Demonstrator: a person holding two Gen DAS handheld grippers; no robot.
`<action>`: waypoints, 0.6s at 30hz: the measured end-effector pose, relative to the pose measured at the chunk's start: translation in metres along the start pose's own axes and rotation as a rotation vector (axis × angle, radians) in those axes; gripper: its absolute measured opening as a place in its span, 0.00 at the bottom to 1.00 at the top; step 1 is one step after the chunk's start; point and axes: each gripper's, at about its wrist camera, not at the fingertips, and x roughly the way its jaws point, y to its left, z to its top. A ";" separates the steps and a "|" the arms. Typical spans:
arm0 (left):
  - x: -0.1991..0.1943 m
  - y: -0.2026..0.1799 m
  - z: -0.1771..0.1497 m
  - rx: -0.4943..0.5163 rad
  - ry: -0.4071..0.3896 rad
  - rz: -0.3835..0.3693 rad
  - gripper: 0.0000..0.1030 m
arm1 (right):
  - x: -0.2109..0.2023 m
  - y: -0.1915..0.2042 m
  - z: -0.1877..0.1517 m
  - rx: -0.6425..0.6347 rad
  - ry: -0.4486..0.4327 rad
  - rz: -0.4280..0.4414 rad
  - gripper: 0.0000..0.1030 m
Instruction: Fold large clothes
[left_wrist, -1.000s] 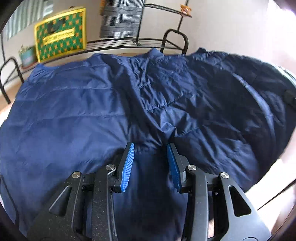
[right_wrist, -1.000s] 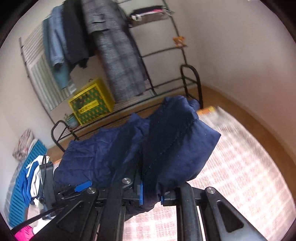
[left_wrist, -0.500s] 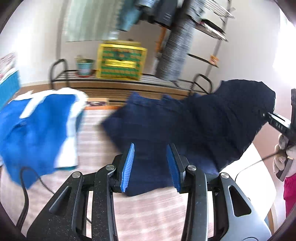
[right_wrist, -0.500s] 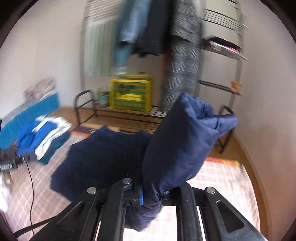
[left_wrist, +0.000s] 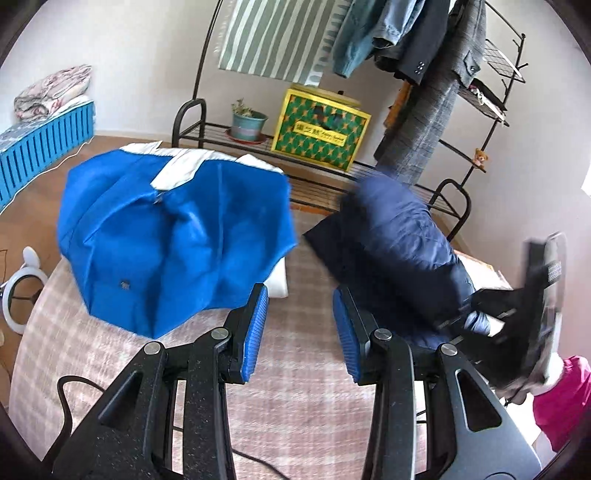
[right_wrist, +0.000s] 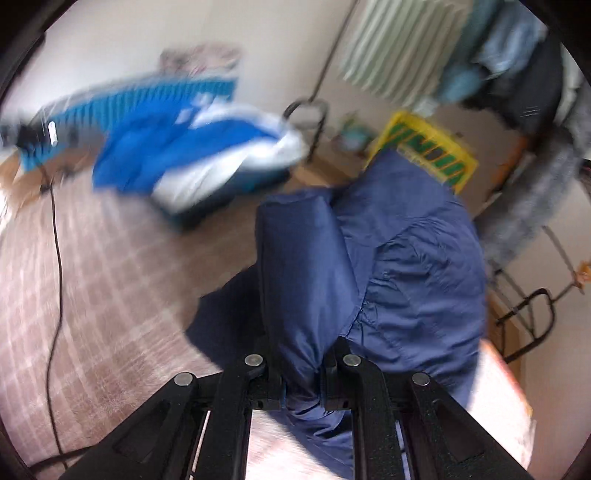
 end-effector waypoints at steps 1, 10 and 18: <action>0.002 0.003 0.001 -0.003 0.002 0.003 0.38 | 0.011 0.010 -0.001 -0.022 0.018 0.007 0.09; 0.016 -0.014 0.012 0.027 0.012 -0.024 0.38 | 0.002 0.009 -0.001 0.029 -0.006 0.084 0.26; 0.047 -0.054 0.045 0.065 0.053 -0.126 0.38 | -0.071 -0.052 -0.043 0.264 -0.114 0.161 0.42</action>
